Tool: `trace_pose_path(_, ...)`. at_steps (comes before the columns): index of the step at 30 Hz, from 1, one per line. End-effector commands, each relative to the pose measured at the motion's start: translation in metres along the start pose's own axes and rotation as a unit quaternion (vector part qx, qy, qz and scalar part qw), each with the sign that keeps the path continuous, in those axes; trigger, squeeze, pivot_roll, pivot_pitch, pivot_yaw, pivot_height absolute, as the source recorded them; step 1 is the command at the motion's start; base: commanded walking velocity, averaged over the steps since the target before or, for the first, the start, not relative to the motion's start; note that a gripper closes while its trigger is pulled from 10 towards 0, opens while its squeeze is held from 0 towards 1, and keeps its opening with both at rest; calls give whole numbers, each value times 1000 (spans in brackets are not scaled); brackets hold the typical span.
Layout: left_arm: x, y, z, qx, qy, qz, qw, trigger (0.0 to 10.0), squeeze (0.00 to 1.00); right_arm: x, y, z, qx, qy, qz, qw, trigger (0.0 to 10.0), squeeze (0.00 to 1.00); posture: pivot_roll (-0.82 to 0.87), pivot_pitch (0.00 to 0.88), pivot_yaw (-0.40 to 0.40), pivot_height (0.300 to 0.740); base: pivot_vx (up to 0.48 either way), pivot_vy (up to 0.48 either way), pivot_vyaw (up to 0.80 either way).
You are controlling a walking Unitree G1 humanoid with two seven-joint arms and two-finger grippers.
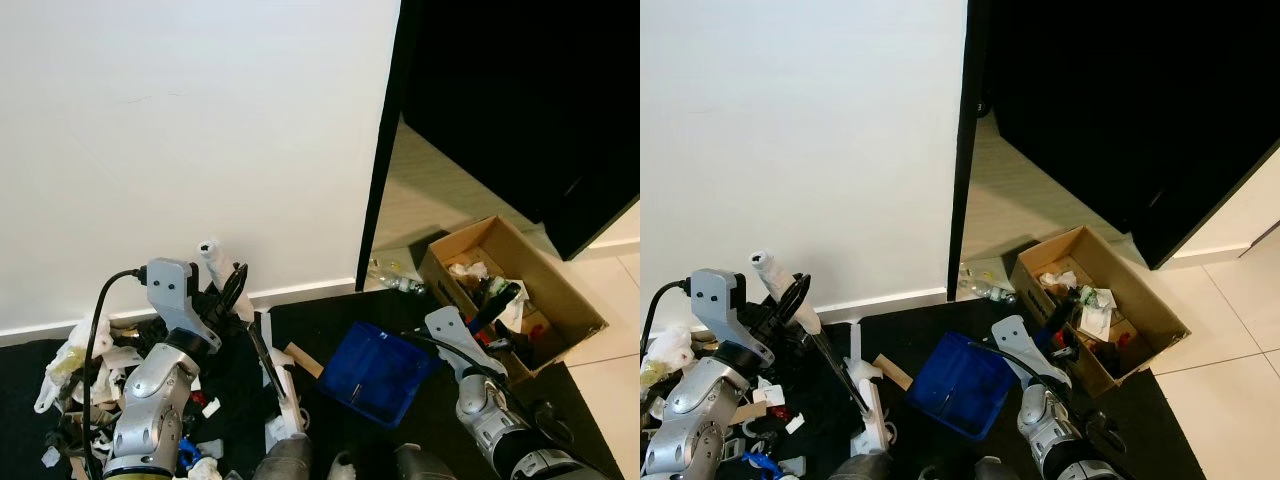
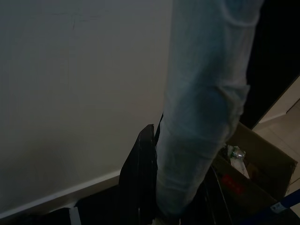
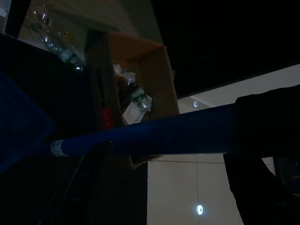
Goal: Sweep floor
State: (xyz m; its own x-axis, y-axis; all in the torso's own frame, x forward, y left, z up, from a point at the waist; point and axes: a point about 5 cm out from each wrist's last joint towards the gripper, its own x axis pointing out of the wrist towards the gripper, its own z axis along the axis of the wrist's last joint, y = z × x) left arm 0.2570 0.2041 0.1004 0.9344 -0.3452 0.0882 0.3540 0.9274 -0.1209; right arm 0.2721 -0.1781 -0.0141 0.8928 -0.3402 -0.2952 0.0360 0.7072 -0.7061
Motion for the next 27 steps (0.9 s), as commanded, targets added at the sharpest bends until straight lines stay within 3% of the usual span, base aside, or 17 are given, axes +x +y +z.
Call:
trace_pose_path(1,-1,-3,-1,-5,-8,0,1000,10000,4,-2,1,-8,-6,15,7,1000,10000,0,208,149,-9,740,0,0,0)
trace_pose_path(27,3,-5,1,-5,-13,-4,1000,10000,4,-1,1,-6,-6,16,8,1000,10000,0,219,137,-15,740,0,0,0)
